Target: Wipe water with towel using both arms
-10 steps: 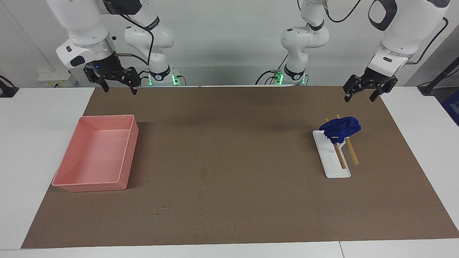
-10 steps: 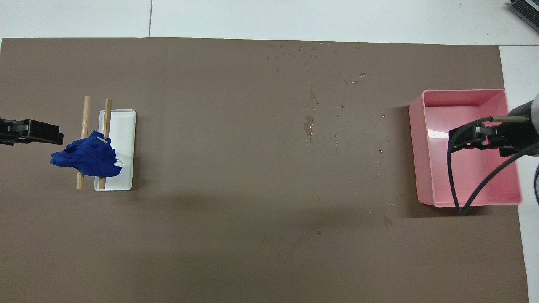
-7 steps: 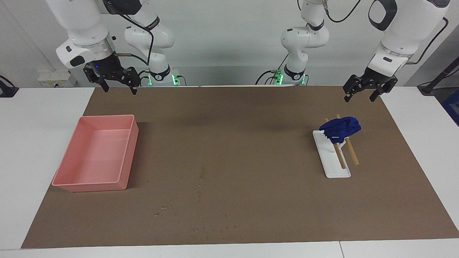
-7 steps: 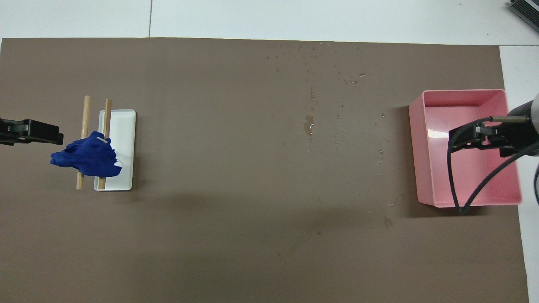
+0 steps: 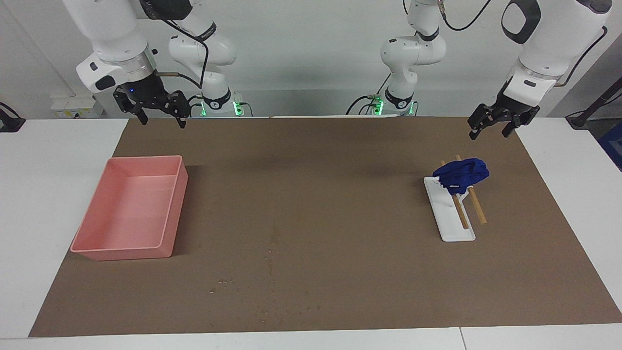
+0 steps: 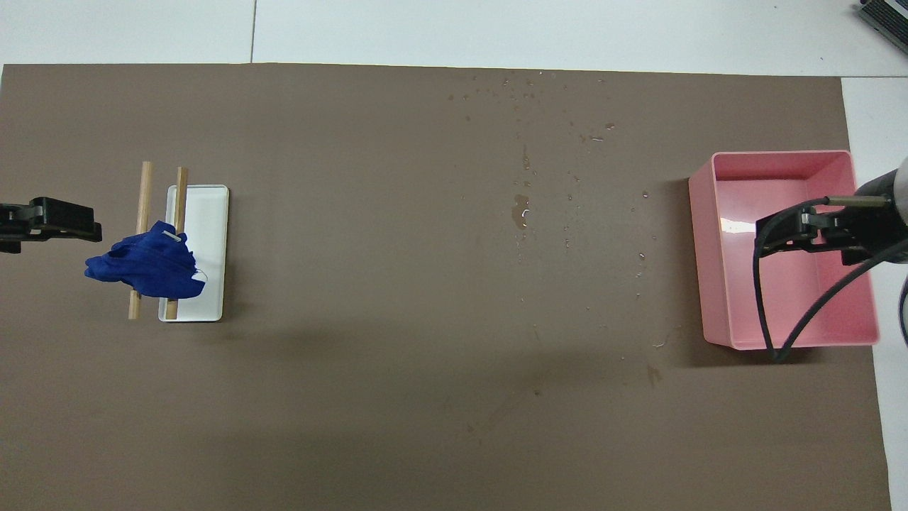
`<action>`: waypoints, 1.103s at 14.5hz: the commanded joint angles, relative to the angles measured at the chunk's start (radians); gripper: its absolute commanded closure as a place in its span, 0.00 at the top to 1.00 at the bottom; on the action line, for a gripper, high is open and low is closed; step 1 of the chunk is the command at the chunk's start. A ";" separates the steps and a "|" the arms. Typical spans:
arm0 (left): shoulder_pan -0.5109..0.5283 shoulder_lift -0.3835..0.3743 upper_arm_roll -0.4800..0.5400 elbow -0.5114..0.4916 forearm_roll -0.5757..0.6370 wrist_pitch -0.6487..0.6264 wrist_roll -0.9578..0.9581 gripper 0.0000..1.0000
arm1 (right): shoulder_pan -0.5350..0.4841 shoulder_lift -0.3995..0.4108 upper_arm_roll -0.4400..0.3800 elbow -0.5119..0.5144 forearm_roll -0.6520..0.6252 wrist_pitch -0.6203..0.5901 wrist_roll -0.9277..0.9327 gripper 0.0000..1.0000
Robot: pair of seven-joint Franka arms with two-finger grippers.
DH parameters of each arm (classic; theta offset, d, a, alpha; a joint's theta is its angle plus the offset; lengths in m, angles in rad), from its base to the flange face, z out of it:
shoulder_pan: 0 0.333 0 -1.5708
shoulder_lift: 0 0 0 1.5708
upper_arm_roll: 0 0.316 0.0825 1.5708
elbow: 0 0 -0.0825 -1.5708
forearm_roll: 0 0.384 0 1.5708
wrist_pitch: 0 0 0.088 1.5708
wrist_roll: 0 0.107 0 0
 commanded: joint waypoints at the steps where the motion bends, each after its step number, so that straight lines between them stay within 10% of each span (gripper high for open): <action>1: -0.005 -0.076 -0.004 -0.152 0.017 0.124 -0.352 1.00 | -0.016 -0.023 0.003 -0.020 0.004 0.003 0.002 1.00; 6: 0.086 -0.141 -0.001 -0.352 0.015 0.254 -0.771 1.00 | -0.008 -0.023 0.005 -0.023 0.004 0.014 0.007 1.00; 16: 0.105 -0.014 -0.001 -0.399 -0.083 0.505 -1.238 1.00 | 0.000 -0.031 0.008 -0.036 0.004 0.028 0.013 1.00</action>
